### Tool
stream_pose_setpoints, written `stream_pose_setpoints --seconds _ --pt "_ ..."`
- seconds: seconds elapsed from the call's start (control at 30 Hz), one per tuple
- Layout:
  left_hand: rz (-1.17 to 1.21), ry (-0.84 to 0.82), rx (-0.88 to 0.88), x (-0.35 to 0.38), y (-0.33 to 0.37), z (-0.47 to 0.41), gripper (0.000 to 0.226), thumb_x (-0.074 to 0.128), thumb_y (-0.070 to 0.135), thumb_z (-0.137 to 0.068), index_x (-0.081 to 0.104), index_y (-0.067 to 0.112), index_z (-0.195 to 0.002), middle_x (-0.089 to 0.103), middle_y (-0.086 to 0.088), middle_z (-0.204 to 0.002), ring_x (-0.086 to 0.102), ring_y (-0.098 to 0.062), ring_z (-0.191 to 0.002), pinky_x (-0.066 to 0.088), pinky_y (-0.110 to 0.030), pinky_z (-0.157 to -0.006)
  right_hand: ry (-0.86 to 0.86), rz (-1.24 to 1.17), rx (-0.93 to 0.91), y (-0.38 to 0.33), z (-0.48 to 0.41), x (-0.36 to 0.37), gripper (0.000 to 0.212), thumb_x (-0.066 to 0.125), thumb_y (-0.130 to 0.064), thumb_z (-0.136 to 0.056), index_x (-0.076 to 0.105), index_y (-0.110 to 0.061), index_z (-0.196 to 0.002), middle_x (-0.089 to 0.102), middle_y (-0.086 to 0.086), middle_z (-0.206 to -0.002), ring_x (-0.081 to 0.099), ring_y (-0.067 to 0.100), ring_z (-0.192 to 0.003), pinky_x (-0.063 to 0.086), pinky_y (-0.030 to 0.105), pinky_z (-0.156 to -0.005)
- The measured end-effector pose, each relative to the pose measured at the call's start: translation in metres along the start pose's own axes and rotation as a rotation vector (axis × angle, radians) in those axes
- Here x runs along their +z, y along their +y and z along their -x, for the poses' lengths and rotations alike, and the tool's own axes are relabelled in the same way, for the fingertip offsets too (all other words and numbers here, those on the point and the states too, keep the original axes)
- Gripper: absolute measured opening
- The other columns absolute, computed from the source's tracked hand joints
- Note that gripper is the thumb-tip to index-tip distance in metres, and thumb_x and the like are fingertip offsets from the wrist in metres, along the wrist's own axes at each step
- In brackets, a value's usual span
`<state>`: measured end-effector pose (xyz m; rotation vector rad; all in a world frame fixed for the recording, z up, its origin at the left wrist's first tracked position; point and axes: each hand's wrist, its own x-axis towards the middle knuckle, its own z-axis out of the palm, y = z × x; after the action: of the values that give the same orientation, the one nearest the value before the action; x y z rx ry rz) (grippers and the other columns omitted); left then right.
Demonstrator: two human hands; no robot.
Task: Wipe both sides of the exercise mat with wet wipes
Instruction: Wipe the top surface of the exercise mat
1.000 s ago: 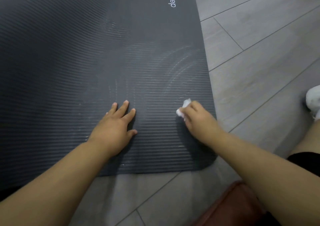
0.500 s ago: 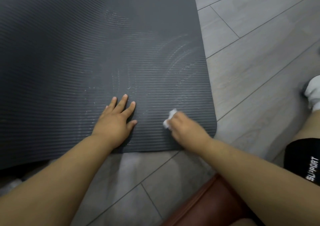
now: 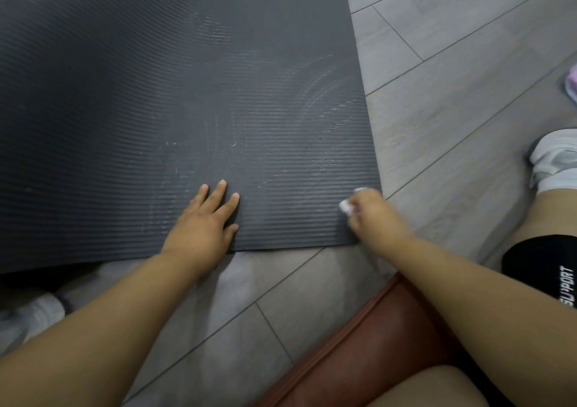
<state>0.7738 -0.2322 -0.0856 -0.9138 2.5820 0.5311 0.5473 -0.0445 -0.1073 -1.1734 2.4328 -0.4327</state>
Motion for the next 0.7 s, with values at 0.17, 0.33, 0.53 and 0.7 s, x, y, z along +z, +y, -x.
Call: stream_pose_setpoints --seconds 0.17,0.33,0.53,0.7 --pt "-0.076 -0.016 0.04 -0.004 -0.009 0.01 0.06 0.037 0.041 -0.098 0.012 0.025 -0.15 -0.004 0.004 -0.158 -0.002 -0.018 -0.146 0.005 -0.029 -0.116 0.037 0.051 0.252 -0.017 0.002 -0.01 0.027 0.044 -0.017 -0.097 0.053 0.004 -0.112 0.048 0.021 -0.119 0.051 0.036 -0.106 0.037 0.031 -0.087" --pt "-0.152 -0.078 0.059 -0.012 -0.022 0.022 0.06 0.04 0.041 -0.097 0.014 0.028 -0.15 -0.001 0.006 -0.158 0.006 -0.015 -0.145 0.015 -0.029 -0.117 -0.308 -0.037 -0.187 -0.061 0.027 0.013 0.029 0.063 -0.013 -0.085 0.053 -0.006 -0.111 0.033 0.005 -0.124 0.053 0.024 -0.102 0.042 0.035 -0.094" --pt "-0.365 -0.17 0.043 -0.037 -0.042 0.041 0.056 0.044 0.041 -0.095 0.027 0.028 -0.146 0.016 0.003 -0.155 0.017 -0.021 -0.141 0.017 -0.038 -0.115 -0.251 -0.089 -0.009 -0.072 0.002 0.002 0.009 0.063 -0.019 -0.087 0.059 -0.012 -0.093 0.046 0.0 -0.101 0.053 0.019 -0.096 0.035 0.02 -0.079" --pt "-0.6 -0.14 0.024 -0.073 -0.063 0.066 0.05 0.04 0.03 -0.096 0.029 0.026 -0.144 0.026 -0.002 -0.15 0.011 -0.026 -0.143 0.004 -0.055 -0.114 -0.124 -0.055 -0.044 -0.118 -0.001 -0.006 0.017 0.037 -0.019 -0.098 0.048 -0.014 -0.109 0.065 0.007 -0.099 0.057 0.027 -0.095 0.04 0.031 -0.074"
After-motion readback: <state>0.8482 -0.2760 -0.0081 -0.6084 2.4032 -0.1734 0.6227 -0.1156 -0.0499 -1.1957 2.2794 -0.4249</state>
